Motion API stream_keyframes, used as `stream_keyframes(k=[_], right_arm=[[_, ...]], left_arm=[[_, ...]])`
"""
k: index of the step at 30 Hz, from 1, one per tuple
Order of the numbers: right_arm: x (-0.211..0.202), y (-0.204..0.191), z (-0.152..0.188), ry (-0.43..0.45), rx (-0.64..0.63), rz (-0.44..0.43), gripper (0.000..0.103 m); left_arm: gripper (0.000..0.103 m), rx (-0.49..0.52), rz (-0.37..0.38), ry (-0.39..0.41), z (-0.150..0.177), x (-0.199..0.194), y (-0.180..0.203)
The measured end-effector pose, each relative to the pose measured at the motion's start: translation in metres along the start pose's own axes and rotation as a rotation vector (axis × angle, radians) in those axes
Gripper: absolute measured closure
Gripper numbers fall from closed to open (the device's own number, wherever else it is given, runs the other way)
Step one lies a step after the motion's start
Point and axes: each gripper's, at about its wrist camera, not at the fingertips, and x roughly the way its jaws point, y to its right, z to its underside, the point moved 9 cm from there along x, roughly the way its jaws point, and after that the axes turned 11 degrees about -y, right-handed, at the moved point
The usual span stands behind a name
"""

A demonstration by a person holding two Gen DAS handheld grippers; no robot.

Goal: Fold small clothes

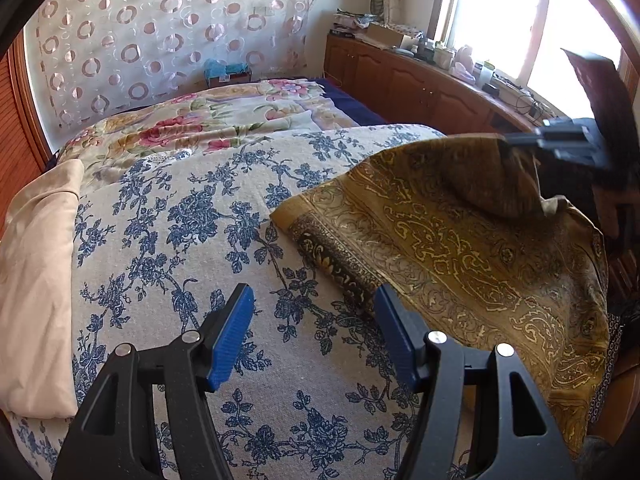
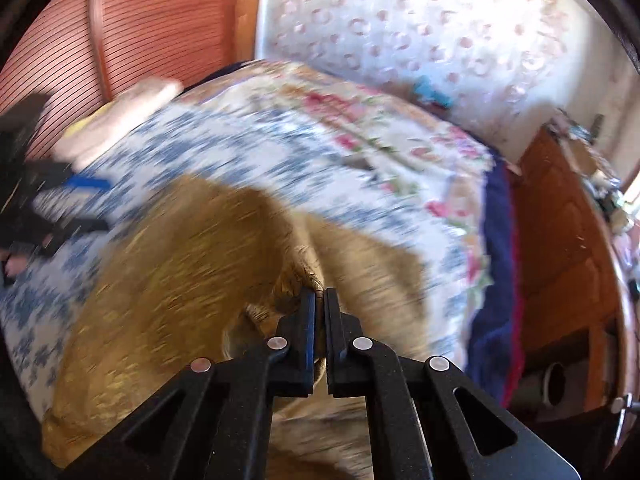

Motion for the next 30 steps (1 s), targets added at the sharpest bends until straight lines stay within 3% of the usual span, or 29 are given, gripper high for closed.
stream_keyframes(k=[6, 8, 10, 12, 22, 25, 30], right_arm=[[0.026, 0.045, -0.036, -0.013, 0.072, 0.098, 0.097], [0.032, 0.054, -0.046, -0.013, 0.125, 0.134, 0.069], [0.031, 0.059, -0.052, 0.016, 0.175, 0.149, 0.057], [0.031, 0.057, -0.052, 0.047, 0.207, 0.126, 0.057], [0.046, 0.037, -0.023, 0.033, 0.171, 0.005, 0.055], [0.036, 0.045, -0.023, 0.067, 0.180, 0.012, 0.055], [0.016, 0.040, -0.022, 0.115, 0.139, -0.050, 0.055]], left_arm=[[0.039, 0.004, 0.001, -0.013, -0.003, 0.006, 0.004], [0.039, 0.004, -0.001, -0.017, -0.004, 0.008, 0.004], [0.039, 0.002, -0.001, -0.021, -0.004, 0.009, 0.005], [0.039, -0.003, 0.002, -0.027, -0.005, 0.012, 0.005], [0.039, -0.011, 0.006, -0.044, -0.014, 0.022, 0.007], [0.039, -0.011, 0.003, -0.050, -0.015, 0.025, 0.007], [0.039, -0.013, -0.007, -0.053, -0.019, 0.028, 0.008]])
